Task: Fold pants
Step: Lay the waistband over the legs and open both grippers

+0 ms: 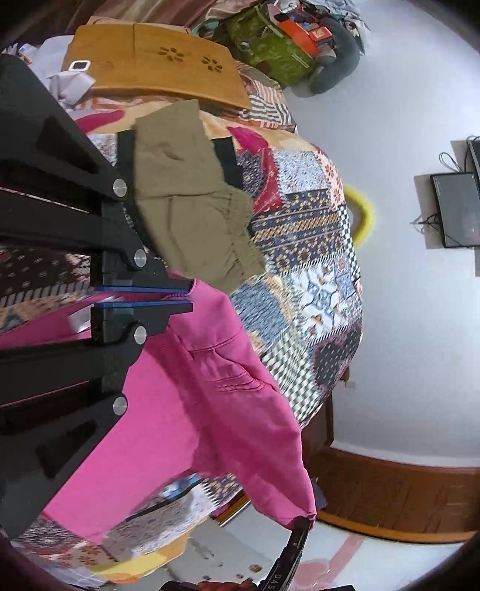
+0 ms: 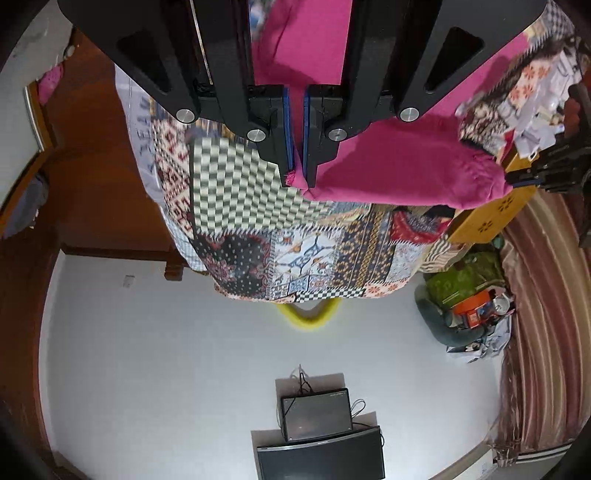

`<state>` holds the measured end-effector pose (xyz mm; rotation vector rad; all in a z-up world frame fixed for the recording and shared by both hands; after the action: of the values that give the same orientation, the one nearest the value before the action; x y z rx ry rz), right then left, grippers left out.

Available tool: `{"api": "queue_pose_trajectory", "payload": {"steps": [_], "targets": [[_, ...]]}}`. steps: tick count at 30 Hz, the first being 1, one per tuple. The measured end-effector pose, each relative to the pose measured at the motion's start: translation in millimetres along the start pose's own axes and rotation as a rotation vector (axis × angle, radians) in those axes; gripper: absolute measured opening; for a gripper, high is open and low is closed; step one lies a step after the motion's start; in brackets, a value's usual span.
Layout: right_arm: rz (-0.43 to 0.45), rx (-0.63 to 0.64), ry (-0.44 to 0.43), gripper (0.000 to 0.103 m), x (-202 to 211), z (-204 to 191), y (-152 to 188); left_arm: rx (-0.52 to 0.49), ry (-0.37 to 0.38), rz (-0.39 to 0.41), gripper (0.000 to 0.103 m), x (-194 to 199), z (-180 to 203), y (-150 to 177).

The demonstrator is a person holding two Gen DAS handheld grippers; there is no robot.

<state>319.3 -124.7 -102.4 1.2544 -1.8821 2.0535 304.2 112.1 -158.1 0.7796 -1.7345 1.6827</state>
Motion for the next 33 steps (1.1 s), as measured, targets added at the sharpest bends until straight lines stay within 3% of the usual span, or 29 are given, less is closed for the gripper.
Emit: {"api": "queue_pose_trajectory", "payload": {"steps": [9, 15, 23, 26, 29, 30, 31, 33], "targets": [[-0.07, 0.012, 0.01, 0.004, 36.3, -17.4, 69.1, -0.045, 0.061, -0.008, 0.003, 25.4, 21.2, 52.6], [-0.141, -0.045, 0.014, 0.004, 39.0, -12.3, 112.1, -0.018, 0.087, -0.081, 0.003, 18.4, 22.2, 92.2], [-0.272, -0.085, 0.032, 0.006, 35.3, -5.5, 173.4, -0.023, 0.025, -0.142, 0.004, 19.0, 11.3, 134.5], [-0.293, -0.118, 0.049, 0.006, 41.0, 0.5, 191.5, -0.009, 0.007, -0.15, 0.009, 23.5, 3.6, 137.2], [-0.301, -0.12, 0.092, 0.007, 49.8, 3.1, 197.5, -0.02, -0.029, -0.122, 0.033, 34.3, 3.0, 130.9], [-0.299, -0.122, 0.096, 0.007, 53.2, 4.2, 197.4, -0.025, -0.037, -0.112, 0.049, 36.7, 3.9, 127.7], [-0.293, -0.124, 0.099, 0.01, 57.2, 4.7, 195.4, -0.029, -0.041, -0.098, 0.063, 39.8, 5.6, 124.4], [-0.275, -0.124, 0.093, 0.021, 64.7, 2.0, 190.9, -0.044, -0.037, -0.077, 0.08, 45.4, 12.9, 117.4]]}}
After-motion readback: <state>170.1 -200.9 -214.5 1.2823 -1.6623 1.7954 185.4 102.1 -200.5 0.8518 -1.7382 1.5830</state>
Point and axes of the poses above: each gripper's, at about its wrist camera, not at the fingertips, and x roughly against the way its jaws point, z to its right, y to its underside, the point moved 5 cm from there along -x, roughly the way its jaws point, and after that the axes turned 3 degrees about -z, right-handed, at the moved point
